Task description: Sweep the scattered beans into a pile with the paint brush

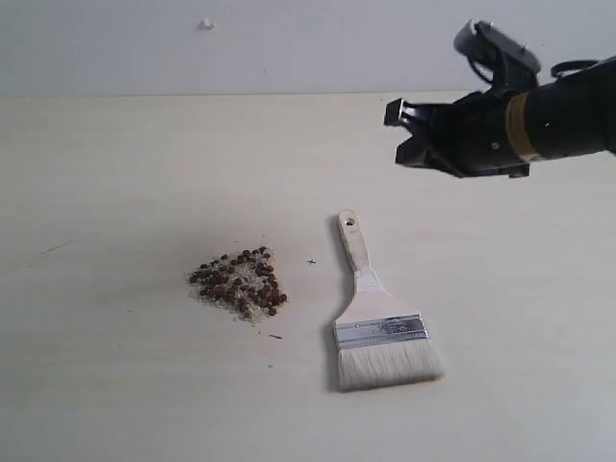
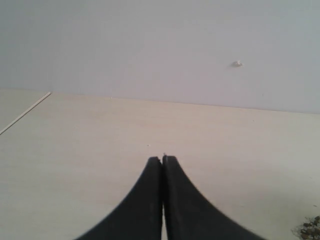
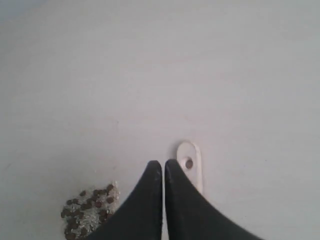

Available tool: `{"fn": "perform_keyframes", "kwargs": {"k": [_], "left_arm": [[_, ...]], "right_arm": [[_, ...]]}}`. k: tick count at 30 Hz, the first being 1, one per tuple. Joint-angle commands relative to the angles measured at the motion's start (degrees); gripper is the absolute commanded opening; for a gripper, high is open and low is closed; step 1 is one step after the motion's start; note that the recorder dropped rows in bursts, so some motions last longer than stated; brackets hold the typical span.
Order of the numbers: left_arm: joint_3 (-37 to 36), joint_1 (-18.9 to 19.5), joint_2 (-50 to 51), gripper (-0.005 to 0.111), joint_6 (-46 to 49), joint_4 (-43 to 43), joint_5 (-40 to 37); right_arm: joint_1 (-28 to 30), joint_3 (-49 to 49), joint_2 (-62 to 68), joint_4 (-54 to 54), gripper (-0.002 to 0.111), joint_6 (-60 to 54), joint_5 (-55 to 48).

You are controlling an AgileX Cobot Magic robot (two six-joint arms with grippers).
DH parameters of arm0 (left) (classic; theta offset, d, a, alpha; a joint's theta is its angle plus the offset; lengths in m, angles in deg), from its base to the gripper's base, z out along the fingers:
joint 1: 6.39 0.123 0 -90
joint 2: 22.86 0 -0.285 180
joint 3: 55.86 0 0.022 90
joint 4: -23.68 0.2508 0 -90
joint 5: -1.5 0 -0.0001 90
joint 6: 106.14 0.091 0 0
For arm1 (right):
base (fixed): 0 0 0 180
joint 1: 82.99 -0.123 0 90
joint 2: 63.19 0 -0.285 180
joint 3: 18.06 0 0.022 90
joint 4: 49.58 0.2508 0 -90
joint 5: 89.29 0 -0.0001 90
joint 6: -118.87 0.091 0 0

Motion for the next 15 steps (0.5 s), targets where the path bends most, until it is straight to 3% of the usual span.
{"fn": "perform_keyframes", "kwargs": {"k": [1, 4, 7, 12, 15], "left_arm": [[0.05, 0.04, -0.37, 0.000, 0.02, -0.27, 0.05], [0.05, 0.04, -0.37, 0.000, 0.02, -0.27, 0.05], [0.05, 0.04, -0.37, 0.000, 0.02, -0.27, 0.05], [0.05, 0.04, -0.37, 0.000, 0.02, -0.27, 0.05], [0.05, 0.04, -0.37, 0.000, 0.02, -0.27, 0.05]], "right_arm": [[0.20, -9.48, -18.68, -2.80, 0.000, 0.28, -10.47], [0.20, -20.03, -34.77, -2.89, 0.000, -0.32, -18.74], [0.20, -28.65, -55.81, -3.03, 0.000, -1.03, -12.49], [0.20, -29.42, -77.11, -2.92, 0.000, -0.91, -5.70], [0.20, -28.61, -85.97, -2.78, 0.000, -1.89, -12.00]]}}
